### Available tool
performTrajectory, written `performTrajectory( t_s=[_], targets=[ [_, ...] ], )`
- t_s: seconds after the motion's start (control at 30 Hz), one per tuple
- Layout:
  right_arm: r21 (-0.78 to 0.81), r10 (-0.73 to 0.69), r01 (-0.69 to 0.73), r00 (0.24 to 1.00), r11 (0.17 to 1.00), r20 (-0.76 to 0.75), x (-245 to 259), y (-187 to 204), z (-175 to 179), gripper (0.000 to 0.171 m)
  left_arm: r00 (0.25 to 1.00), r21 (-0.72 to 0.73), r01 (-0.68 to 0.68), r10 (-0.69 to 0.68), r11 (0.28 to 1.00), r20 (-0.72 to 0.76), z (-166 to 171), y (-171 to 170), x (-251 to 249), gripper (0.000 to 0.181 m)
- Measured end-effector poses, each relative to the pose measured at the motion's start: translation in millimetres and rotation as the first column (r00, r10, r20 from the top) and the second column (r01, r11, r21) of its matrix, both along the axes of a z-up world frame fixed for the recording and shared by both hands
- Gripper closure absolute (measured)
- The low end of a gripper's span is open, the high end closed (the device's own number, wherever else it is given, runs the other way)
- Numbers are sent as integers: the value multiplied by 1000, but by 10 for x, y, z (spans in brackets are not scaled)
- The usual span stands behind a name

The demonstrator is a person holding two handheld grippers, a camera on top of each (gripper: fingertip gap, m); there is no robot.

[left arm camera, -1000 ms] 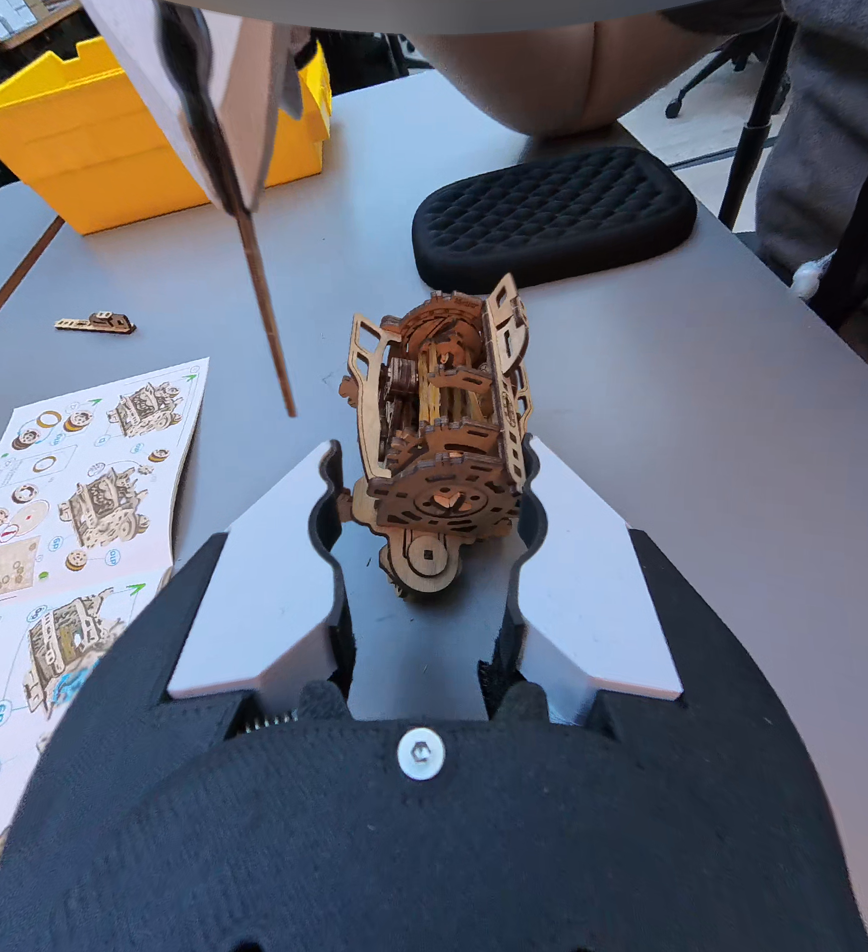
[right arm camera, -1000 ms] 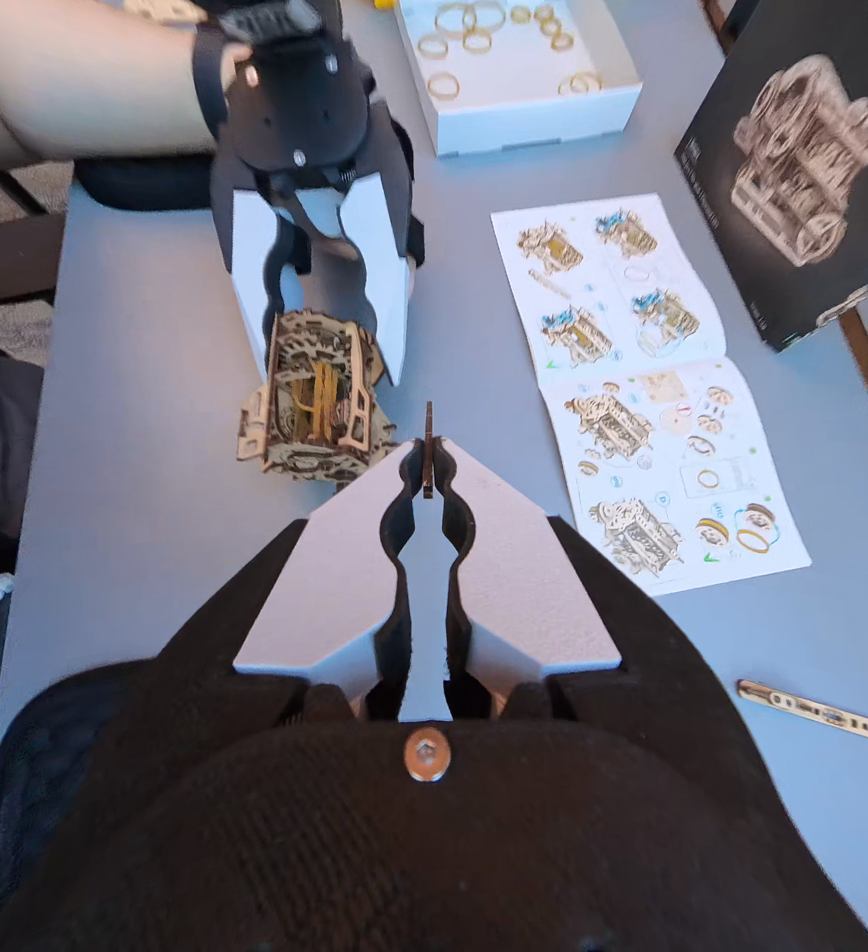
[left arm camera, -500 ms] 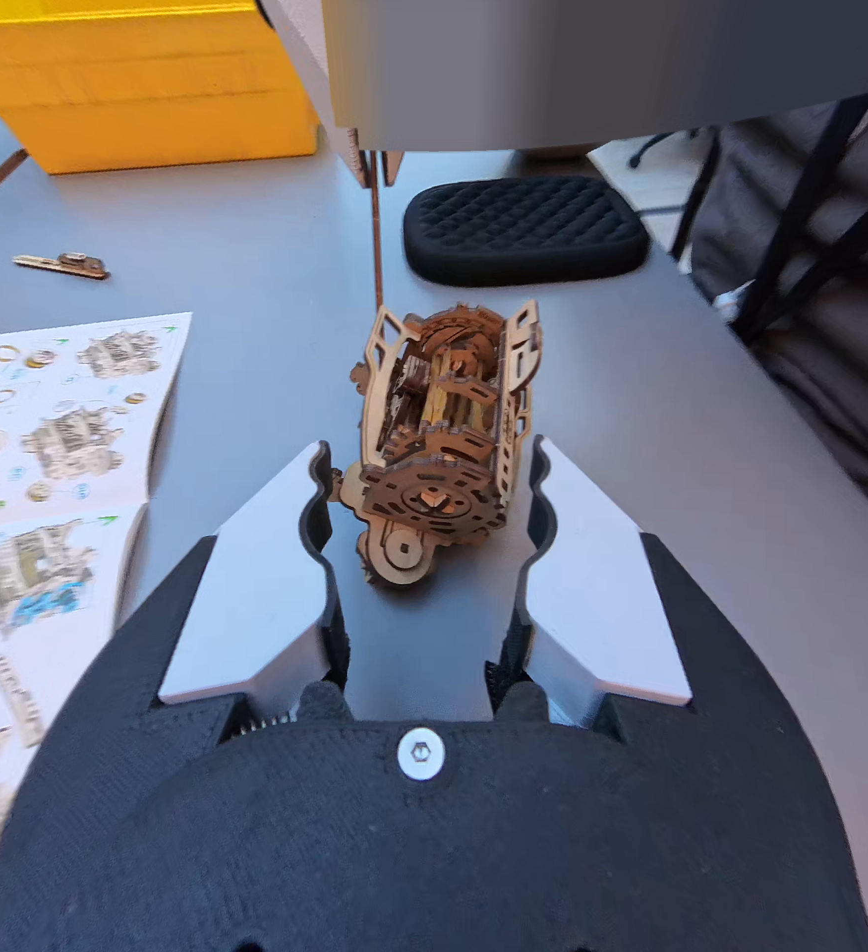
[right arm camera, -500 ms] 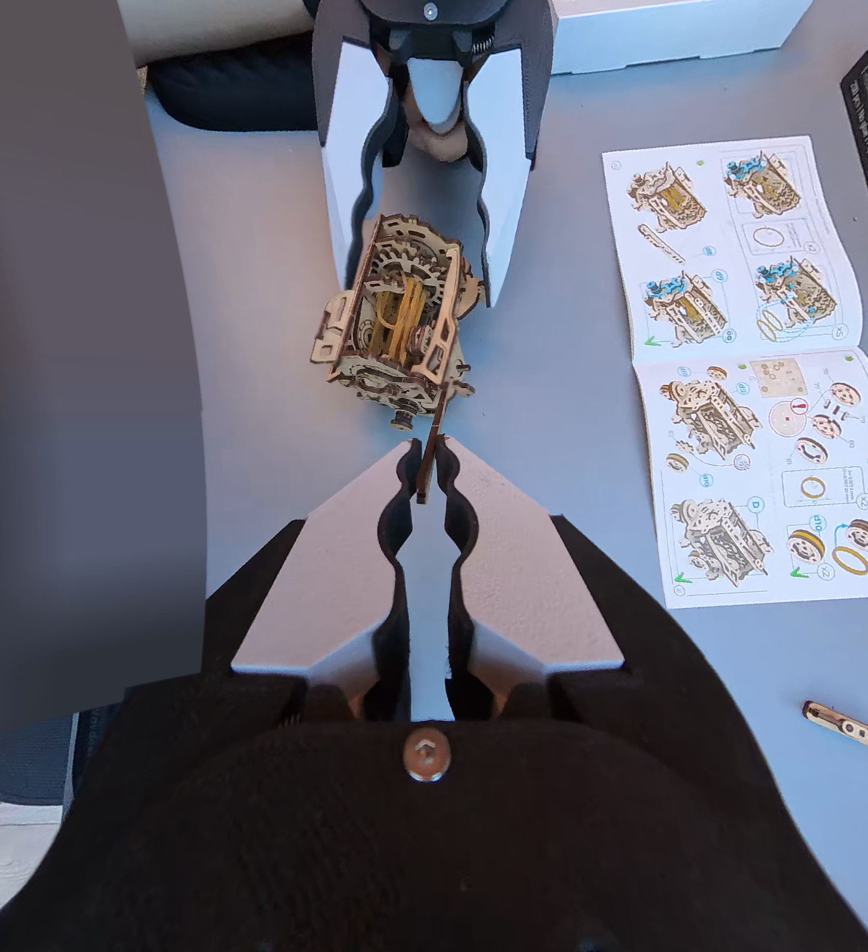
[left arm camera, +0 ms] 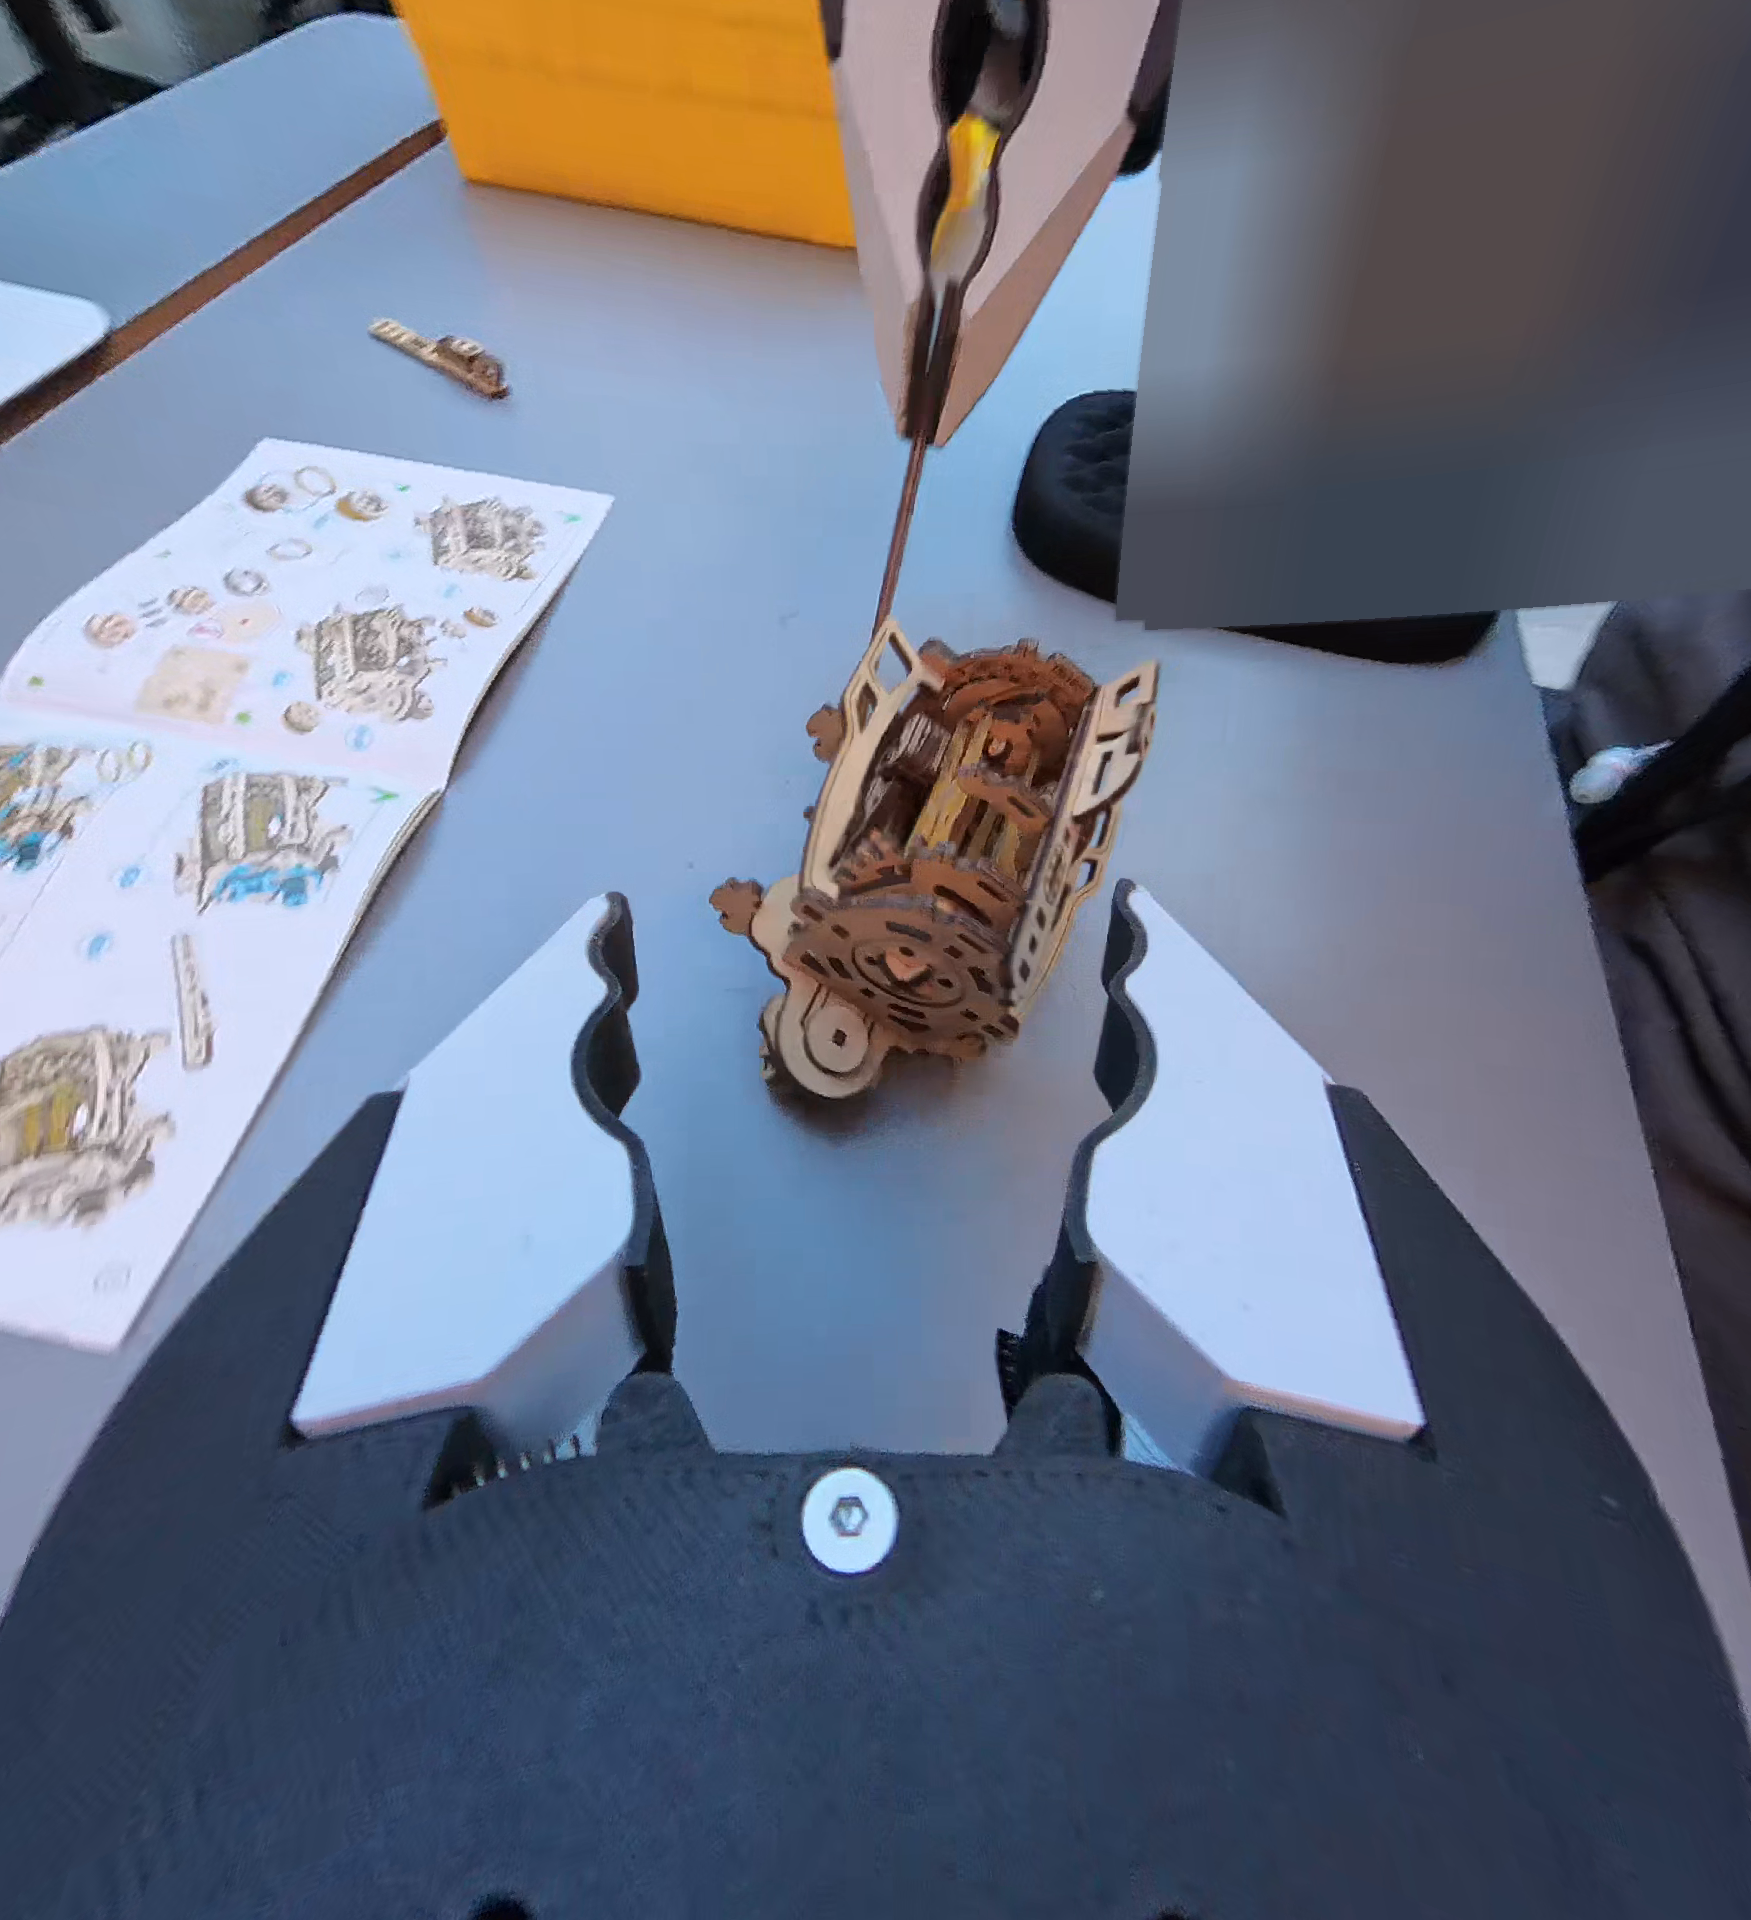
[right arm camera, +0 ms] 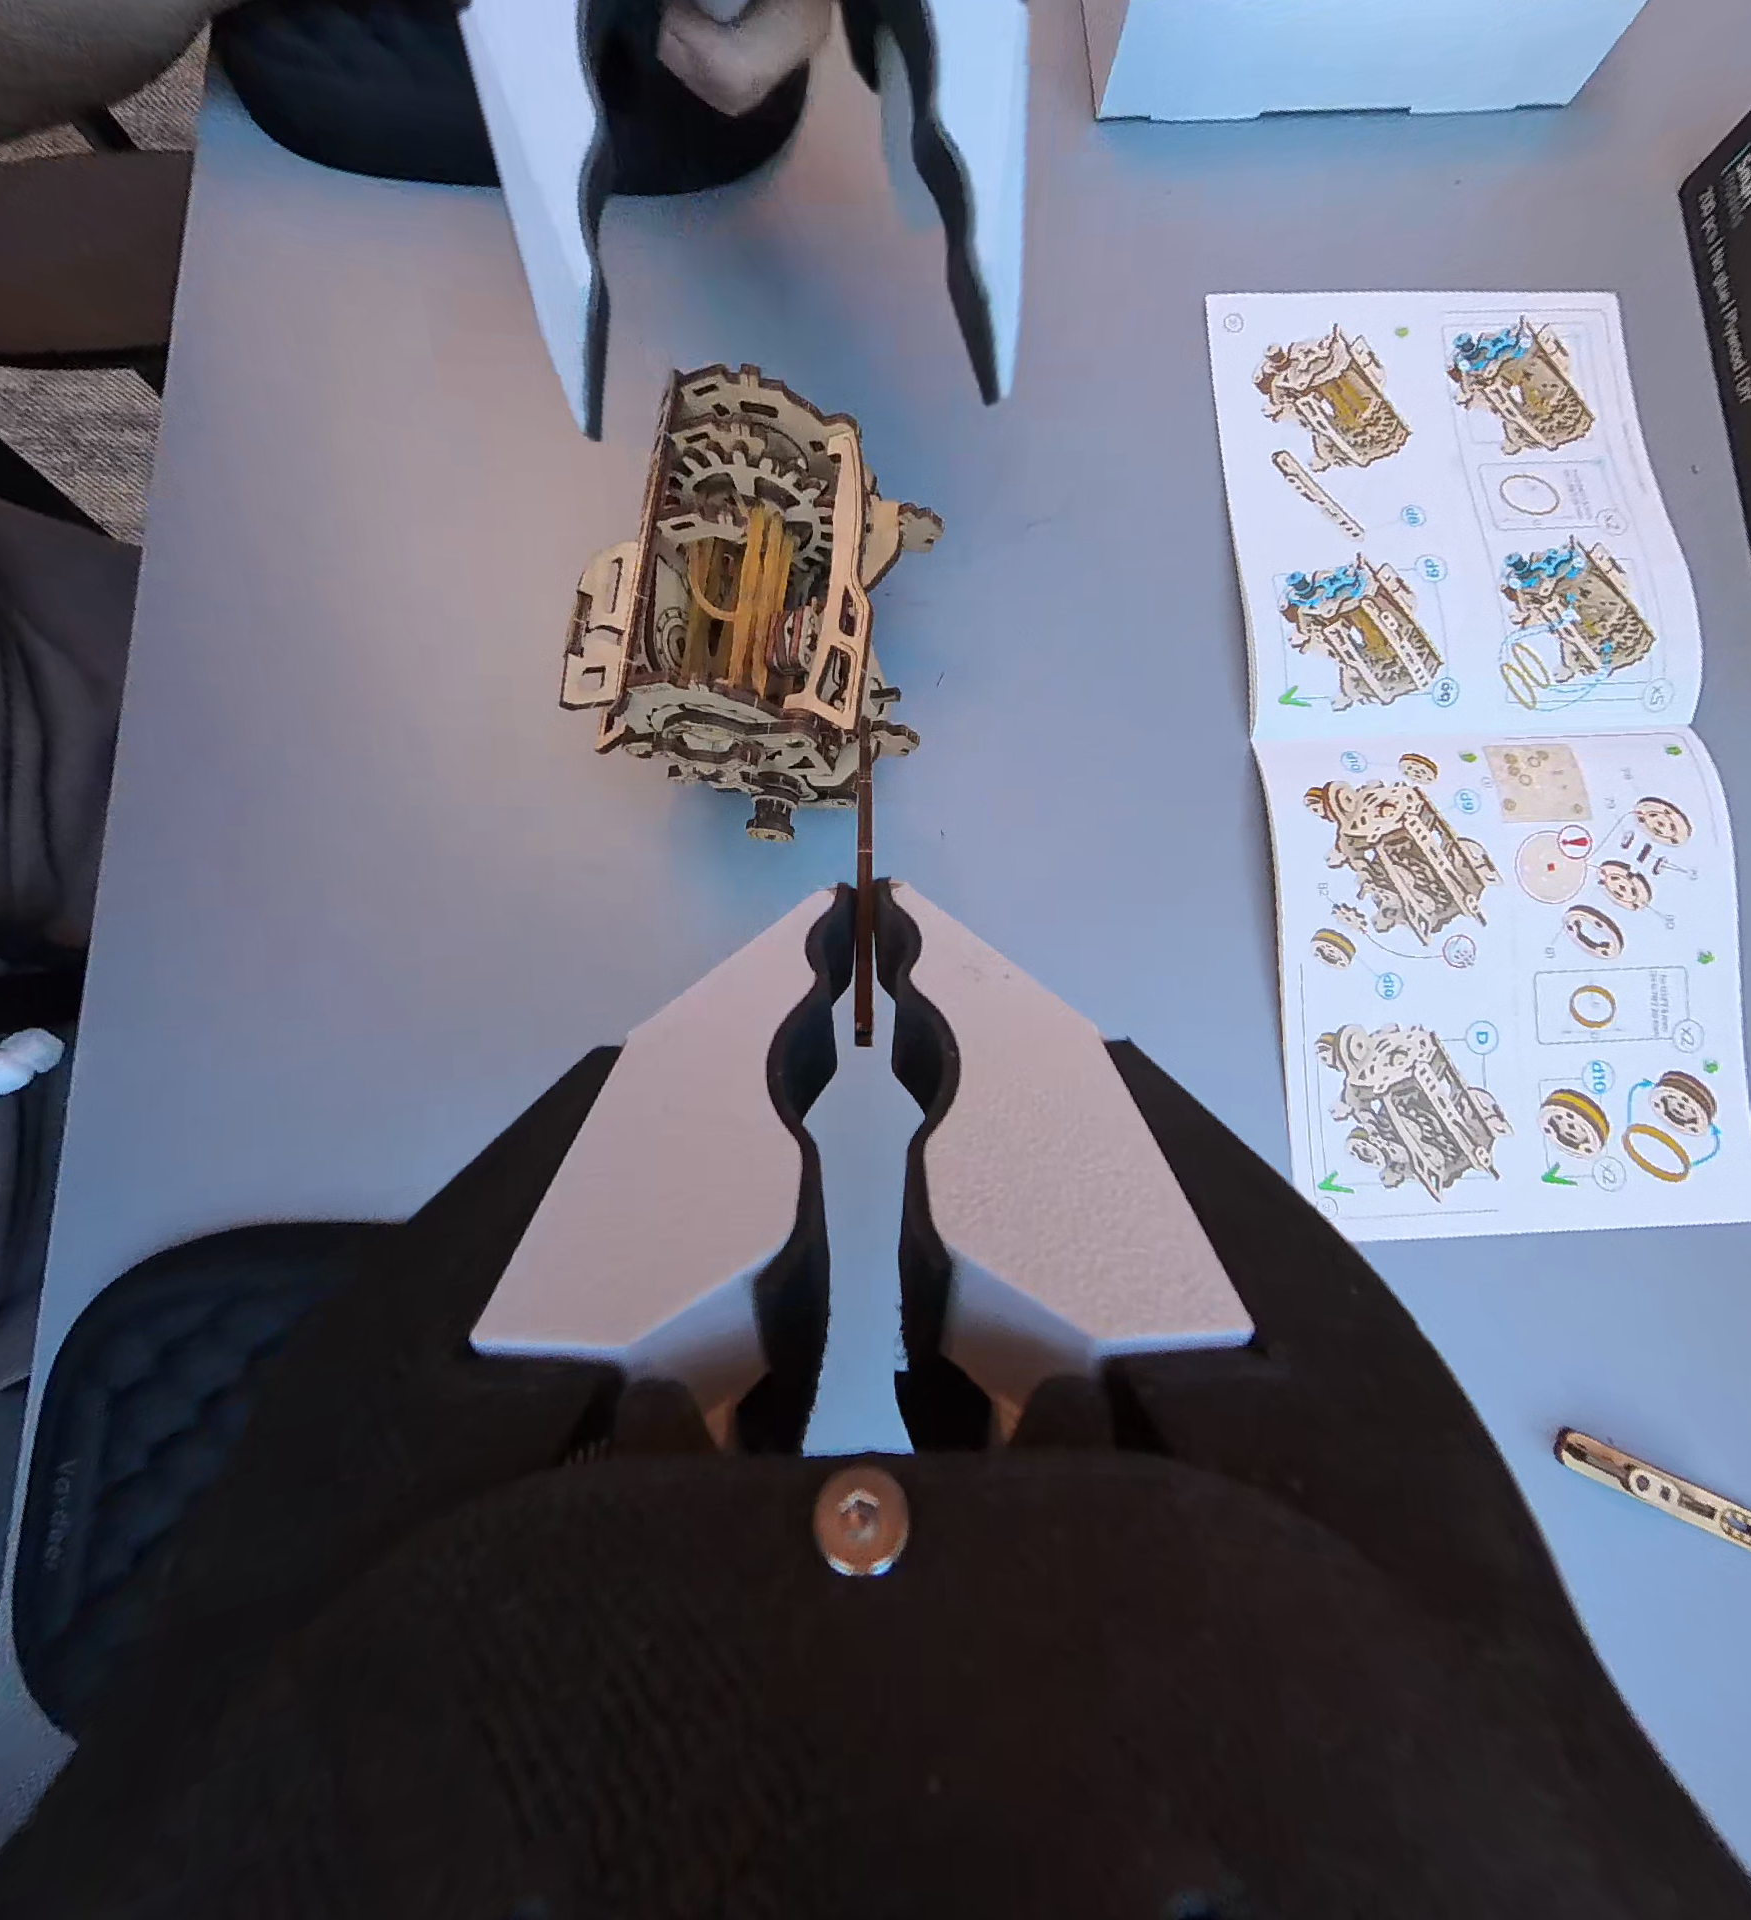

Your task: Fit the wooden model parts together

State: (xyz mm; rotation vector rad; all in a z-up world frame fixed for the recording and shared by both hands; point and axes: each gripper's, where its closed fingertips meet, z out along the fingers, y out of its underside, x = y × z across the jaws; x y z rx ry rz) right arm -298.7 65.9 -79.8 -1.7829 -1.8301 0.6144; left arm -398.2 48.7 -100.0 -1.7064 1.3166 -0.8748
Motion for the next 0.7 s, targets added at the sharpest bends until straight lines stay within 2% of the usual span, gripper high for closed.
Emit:
performTrajectory(
  t_s=[0.1,0.2,0.3,0.43,0.57,0.7],
  targets=[
    [-3,-18,18,1000,1000,14,66,26,49,170,988,64,-147,149,987,-38,-110,-33,-82,99],
    [47,-73,74,997,996,-25,70,199,109,170,977,118,-207,212,971,-35,-123,-25,-112,114],
    [-33,-20,17,995,999,-96,-85,128,83,170,982,76,-179,182,981,-38,-122,-31,-100,116],
    [-69,7,-11,998,998,-63,-118,36,-27,170,984,-34,-162,158,986,-85,-222,34,-113,115],
    [-50,7,-8,1000,999,-21,-51,-60,-3,170,978,8,-170,170,985,-122,-227,204,-173,122],
    [-75,11,-10,1000,997,14,-20,-184,7,170,982,-17,-141,138,990,-128,-235,275,-143,127]
  ],
)
